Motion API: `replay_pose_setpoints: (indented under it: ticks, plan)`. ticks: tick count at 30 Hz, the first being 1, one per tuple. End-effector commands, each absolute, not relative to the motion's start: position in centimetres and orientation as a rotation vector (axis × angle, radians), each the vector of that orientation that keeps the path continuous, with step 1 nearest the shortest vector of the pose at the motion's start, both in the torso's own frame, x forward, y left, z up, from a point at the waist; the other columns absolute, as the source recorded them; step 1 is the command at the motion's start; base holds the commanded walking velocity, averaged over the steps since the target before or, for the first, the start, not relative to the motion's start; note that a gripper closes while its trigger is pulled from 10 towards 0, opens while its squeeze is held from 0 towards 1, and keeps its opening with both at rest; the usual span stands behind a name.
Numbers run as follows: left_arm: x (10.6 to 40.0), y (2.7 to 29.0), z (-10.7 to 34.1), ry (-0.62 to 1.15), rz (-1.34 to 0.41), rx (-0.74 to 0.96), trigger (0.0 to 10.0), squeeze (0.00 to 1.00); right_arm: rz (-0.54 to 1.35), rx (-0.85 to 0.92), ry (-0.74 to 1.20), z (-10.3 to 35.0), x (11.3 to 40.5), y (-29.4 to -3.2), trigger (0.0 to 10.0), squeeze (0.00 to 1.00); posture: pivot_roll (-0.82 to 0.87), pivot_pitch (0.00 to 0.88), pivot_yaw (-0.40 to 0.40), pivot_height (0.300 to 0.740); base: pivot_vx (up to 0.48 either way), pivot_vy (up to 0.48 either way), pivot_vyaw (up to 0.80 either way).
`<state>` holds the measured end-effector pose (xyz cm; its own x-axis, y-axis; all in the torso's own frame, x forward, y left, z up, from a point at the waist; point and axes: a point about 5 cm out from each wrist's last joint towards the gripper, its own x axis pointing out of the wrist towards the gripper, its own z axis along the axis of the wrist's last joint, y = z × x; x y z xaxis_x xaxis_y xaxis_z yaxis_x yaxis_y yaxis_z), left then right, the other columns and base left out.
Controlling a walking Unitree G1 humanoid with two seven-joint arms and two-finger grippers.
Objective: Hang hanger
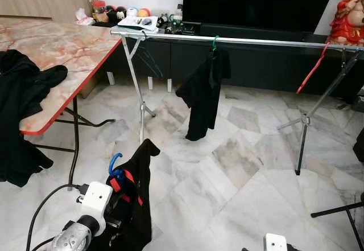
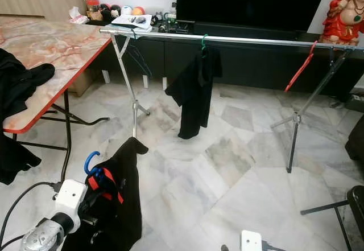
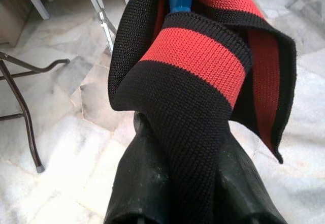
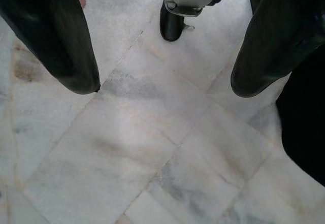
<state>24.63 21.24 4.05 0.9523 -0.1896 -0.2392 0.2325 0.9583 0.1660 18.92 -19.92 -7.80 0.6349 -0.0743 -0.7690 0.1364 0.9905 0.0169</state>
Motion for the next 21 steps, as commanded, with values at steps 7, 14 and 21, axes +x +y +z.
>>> replay_pose_setpoints:
  ticks: [7,14,21]
  plan:
    - [23.3,22.1,4.6,0.200,-0.129,0.169,10.0,0.00,-0.115,0.047,0.905,-8.1,18.2,-20.3,10.0,0.00,0.08,0.062,-0.012,0.740,0.418,0.000,0.00]
    - [23.2,22.3,4.9,0.187,-0.081,0.147,10.0,0.00,-0.090,0.038,0.900,-8.1,18.2,-20.1,10.0,0.00,0.09,0.051,-0.030,0.740,0.431,0.000,0.00]
    - [23.6,21.6,5.3,0.169,-0.083,0.135,10.0,0.00,-0.083,0.029,0.896,-8.0,18.6,-19.9,10.0,0.00,0.09,0.046,-0.036,0.740,0.430,0.000,0.00]
